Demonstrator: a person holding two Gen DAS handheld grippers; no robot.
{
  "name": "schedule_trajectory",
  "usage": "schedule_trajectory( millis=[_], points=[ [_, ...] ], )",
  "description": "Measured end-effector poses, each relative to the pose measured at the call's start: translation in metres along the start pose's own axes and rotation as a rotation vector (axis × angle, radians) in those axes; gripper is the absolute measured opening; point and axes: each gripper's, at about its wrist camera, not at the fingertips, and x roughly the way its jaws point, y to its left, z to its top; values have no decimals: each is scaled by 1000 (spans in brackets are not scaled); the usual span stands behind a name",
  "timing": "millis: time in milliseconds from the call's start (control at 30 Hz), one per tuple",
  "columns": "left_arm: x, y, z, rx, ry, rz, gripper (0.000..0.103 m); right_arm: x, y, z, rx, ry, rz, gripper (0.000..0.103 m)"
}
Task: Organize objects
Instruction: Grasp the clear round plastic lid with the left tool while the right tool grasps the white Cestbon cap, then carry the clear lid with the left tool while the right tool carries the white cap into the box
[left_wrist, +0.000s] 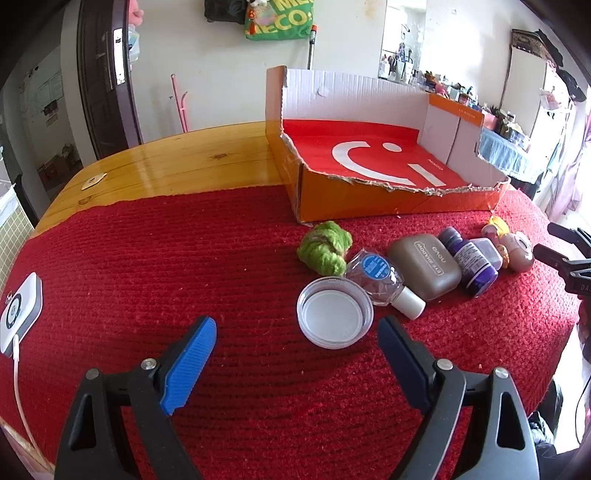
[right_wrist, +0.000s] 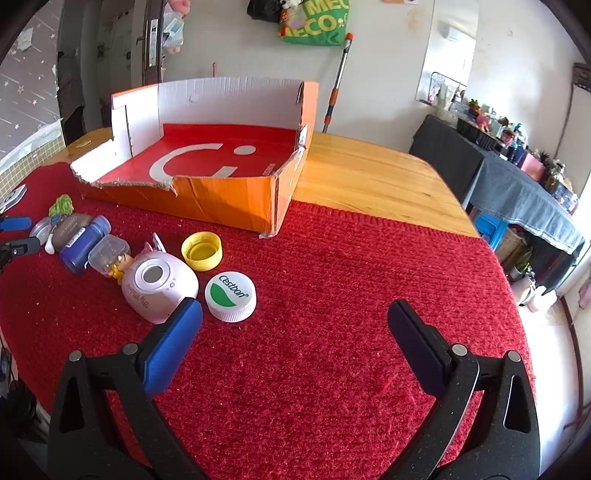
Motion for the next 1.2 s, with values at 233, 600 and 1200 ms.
schedule_trajectory(
  millis=[233,600,1200],
  points=[
    [4,-2,5,12,2,-5,84,15,-2,2,-1,40,39,95],
    [7,-7,10,30,3,-31,68,23,6,8,-33,67,80,84],
    [-13,-6,9,36,-40,-80,42,19,19,15,-35,34,170,31]
  ],
)
